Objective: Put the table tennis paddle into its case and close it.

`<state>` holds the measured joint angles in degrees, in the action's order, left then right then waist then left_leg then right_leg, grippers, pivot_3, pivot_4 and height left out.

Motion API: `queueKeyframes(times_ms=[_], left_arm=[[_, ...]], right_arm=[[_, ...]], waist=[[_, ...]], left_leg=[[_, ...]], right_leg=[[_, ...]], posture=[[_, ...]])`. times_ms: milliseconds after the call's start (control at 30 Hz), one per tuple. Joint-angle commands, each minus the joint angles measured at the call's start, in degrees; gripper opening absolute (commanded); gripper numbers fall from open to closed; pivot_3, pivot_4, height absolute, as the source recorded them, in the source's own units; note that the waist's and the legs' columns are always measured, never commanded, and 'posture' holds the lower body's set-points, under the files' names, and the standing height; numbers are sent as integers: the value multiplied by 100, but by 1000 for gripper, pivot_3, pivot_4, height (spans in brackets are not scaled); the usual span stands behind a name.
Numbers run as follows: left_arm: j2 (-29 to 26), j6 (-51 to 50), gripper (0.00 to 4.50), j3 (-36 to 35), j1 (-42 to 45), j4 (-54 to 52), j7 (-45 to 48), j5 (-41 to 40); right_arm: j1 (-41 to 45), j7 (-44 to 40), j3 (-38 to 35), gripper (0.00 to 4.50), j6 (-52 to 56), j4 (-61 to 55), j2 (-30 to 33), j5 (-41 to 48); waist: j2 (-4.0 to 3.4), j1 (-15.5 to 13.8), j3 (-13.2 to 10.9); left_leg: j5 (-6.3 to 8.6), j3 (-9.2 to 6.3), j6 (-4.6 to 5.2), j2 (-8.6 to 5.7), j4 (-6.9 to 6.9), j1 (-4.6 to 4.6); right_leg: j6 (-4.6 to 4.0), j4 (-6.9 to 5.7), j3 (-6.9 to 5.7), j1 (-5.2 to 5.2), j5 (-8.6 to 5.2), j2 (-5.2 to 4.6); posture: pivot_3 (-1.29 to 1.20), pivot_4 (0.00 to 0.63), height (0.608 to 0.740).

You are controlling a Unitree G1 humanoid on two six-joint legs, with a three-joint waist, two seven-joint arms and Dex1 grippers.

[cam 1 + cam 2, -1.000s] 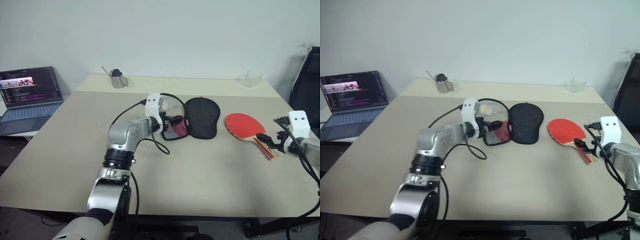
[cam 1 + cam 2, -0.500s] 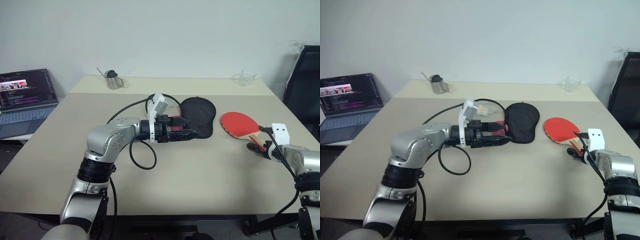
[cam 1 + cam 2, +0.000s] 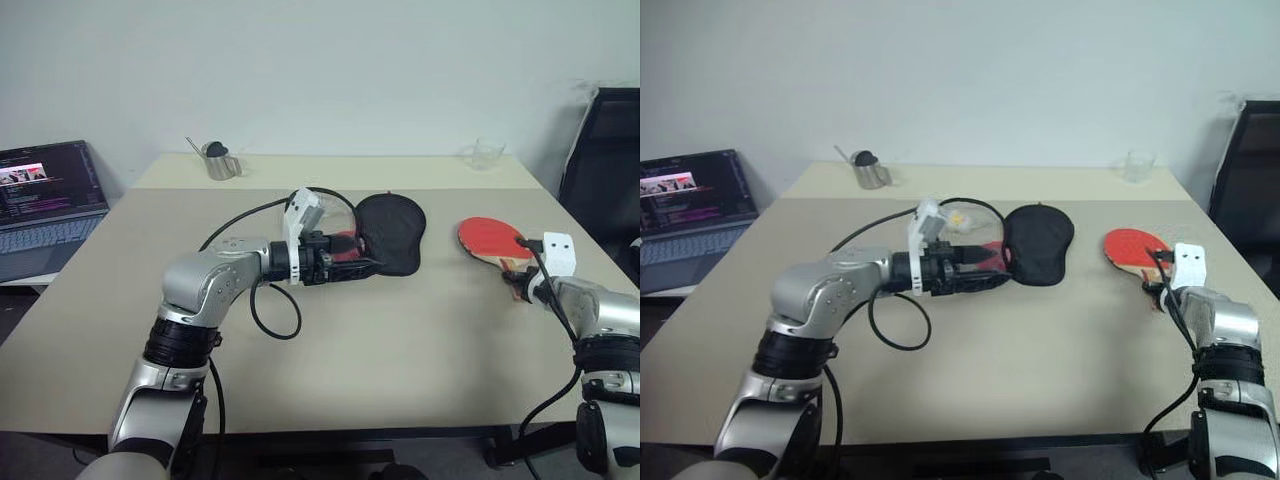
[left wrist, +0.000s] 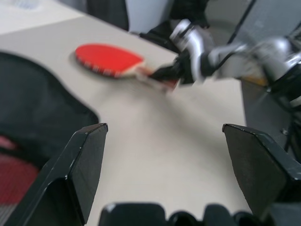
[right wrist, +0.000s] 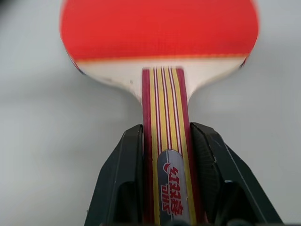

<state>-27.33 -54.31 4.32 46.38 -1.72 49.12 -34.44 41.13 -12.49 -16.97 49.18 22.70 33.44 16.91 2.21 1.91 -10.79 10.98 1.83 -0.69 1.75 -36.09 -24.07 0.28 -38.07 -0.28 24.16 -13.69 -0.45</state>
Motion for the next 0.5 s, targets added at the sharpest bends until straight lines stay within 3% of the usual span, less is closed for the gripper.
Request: queueKeyframes(times_ms=[33, 133, 267, 367, 500], left_arm=[[-51, 135, 4286, -120, 32, -43, -45, 63], [-48, 131, 4286, -110, 2, -63, -46, 82], [-13, 103, 4286, -119, -49, -103, -145, 89], [-36, 71, 4286, -153, -126, -264, -258, 95], [-85, 0, 4286, -274, -214, -389, -304, -17]], right_arm=[[465, 344, -272, 1256, 250, -918, -120, 168], [777, 636, -292, 1256, 288, -1084, -485, 166], [1110, 890, -107, 78, -66, -770, -1053, 11], [1197, 1022, -90, 7, -174, -537, -1179, -103], [1125, 1027, 92, 7, -236, -188, -863, -395]], waist=[[-1, 0, -1], [-1, -2, -1], [-1, -6, -1], [-2, -10, -1], [-3, -43, -2]], left_leg=[[0, 0, 0, 0, 1, 0], [0, -3, 0, 1, 0, 1], [0, -3, 0, 3, 0, 4], [0, -4, 1, 6, 1, -1], [1, -3, 2, 11, 1, -20]], right_leg=[[0, 0, 1, 0, 0, 0], [0, 1, -2, -2, 0, 0], [0, -1, -4, -3, 0, 0], [-1, 2, -4, -1, 0, -4], [2, 8, -14, 4, -1, -22]], posture=[[0, 150, 740], [0, 150, 740], [0, 150, 740], [0, 150, 740], [0, 150, 740]])
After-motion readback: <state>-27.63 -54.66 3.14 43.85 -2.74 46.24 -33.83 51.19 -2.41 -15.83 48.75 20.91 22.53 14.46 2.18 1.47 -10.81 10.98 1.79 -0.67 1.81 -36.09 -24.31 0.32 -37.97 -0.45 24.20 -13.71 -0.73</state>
